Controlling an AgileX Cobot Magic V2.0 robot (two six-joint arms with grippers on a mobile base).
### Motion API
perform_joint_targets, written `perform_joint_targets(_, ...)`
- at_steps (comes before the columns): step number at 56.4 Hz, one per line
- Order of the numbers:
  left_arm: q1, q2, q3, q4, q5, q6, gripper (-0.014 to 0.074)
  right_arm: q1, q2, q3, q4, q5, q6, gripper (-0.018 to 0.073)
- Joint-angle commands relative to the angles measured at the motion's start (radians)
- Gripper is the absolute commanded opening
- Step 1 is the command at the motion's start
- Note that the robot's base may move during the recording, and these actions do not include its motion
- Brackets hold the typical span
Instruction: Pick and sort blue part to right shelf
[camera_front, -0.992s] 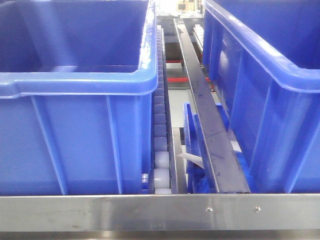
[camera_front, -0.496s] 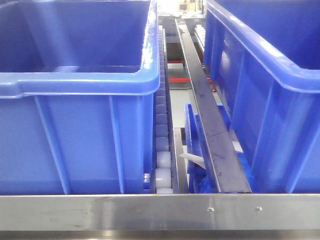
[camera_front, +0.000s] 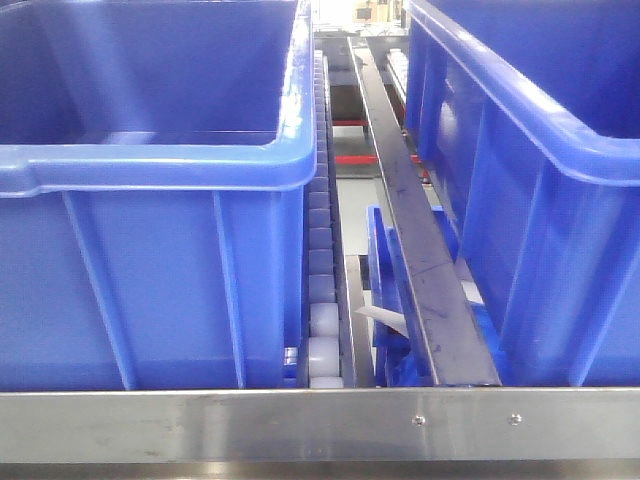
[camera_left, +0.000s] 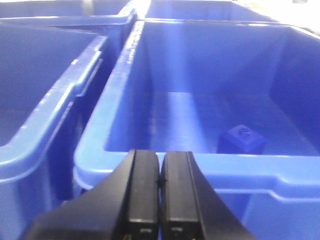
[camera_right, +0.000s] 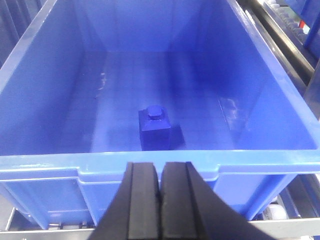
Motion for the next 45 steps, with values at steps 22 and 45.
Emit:
perform_joint_targets(22, -0.008, -0.026, 0.031, -0.009, -0.093, 0.002, 0.0124, -0.002, 0.017, -0.023, -0.008, -0.086, -0.007, 0.0032)
perform_joint_targets(45, -0.008, -0.026, 0.031, -0.009, -0.093, 0.002, 0.0124, -0.002, 0.017, -0.023, -0.008, -0.086, -0.007, 0.0032)
